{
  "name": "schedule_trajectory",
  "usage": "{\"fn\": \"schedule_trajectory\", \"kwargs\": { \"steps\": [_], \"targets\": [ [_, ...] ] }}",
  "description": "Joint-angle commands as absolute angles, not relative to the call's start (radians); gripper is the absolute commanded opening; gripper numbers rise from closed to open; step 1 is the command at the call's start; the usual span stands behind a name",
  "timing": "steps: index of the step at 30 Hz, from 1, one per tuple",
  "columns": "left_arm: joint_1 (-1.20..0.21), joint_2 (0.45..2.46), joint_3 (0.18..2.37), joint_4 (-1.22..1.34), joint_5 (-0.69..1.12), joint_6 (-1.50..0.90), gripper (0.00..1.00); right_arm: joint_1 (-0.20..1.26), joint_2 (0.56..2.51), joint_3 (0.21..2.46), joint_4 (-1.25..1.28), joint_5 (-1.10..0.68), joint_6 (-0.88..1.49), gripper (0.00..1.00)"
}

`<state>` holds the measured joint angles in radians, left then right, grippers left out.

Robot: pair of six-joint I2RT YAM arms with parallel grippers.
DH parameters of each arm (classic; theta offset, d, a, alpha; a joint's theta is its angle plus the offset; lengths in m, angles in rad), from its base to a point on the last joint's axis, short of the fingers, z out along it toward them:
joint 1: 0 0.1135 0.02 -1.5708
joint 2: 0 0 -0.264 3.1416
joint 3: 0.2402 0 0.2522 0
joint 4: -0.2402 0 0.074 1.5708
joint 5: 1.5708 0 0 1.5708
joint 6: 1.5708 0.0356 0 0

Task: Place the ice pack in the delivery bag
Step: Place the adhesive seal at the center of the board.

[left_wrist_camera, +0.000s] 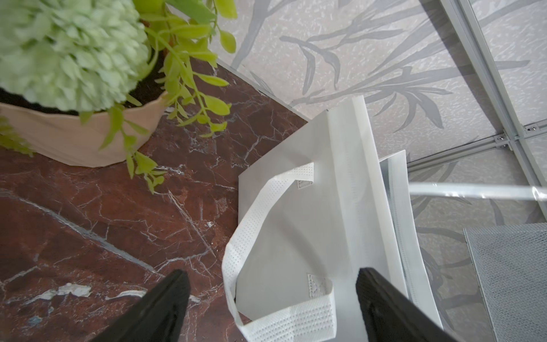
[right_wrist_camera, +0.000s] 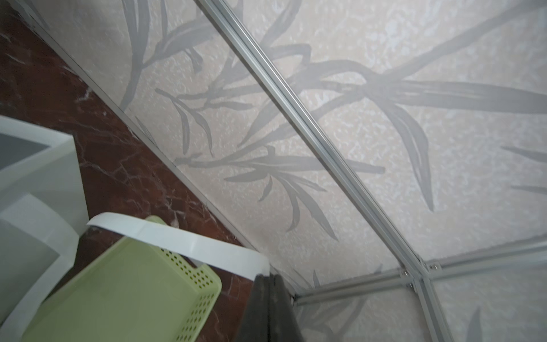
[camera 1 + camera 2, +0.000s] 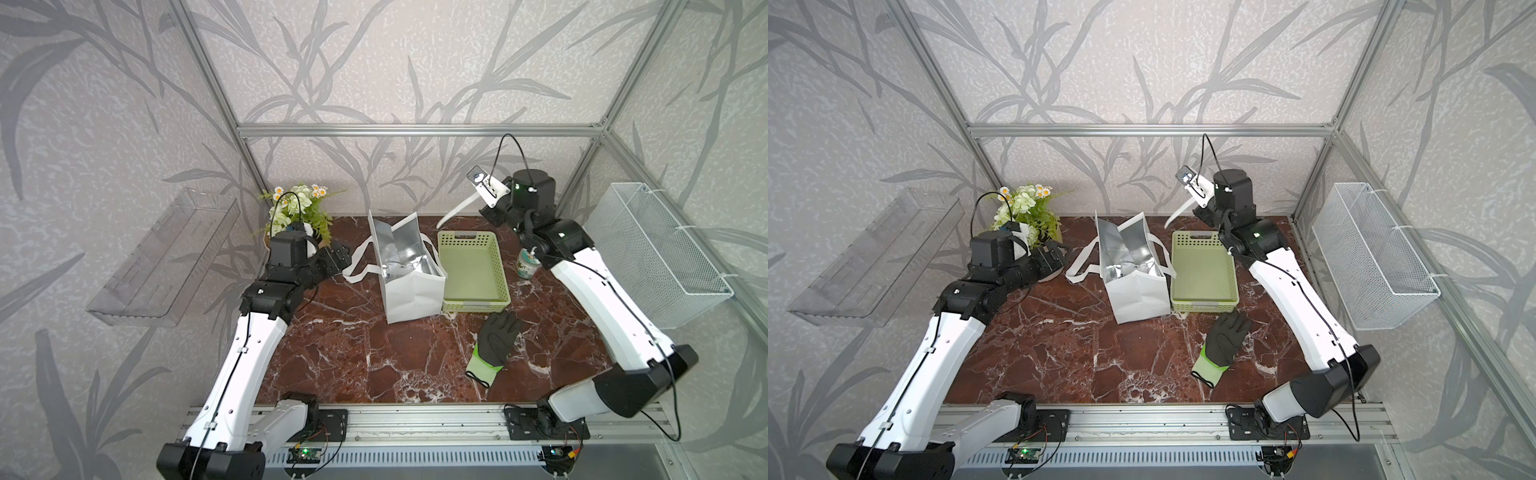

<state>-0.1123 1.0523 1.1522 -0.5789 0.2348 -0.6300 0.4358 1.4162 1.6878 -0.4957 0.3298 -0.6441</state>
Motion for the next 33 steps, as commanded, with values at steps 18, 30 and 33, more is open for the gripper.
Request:
{"fn": "schedule_trajectory", "kwargs": {
  "steps": [18, 30, 33],
  "targets": [
    [-0.099, 1.144, 1.192, -0.532, 0.264, -0.565, 0.93, 0.216, 1.136, 1.065, -0.830, 0.745, -0.432, 0.00],
    [-0.100, 1.111, 1.192, -0.601, 0.329, -0.546, 0.93, 0.013, 1.356, 0.939, -0.777, 0.663, -0.409, 0.10],
    [-0.100, 1.100, 1.199, -0.613, 0.364, -0.525, 0.94, 0.003, 1.368, 0.946, -0.777, 0.670, -0.426, 0.23]
  ]
}}
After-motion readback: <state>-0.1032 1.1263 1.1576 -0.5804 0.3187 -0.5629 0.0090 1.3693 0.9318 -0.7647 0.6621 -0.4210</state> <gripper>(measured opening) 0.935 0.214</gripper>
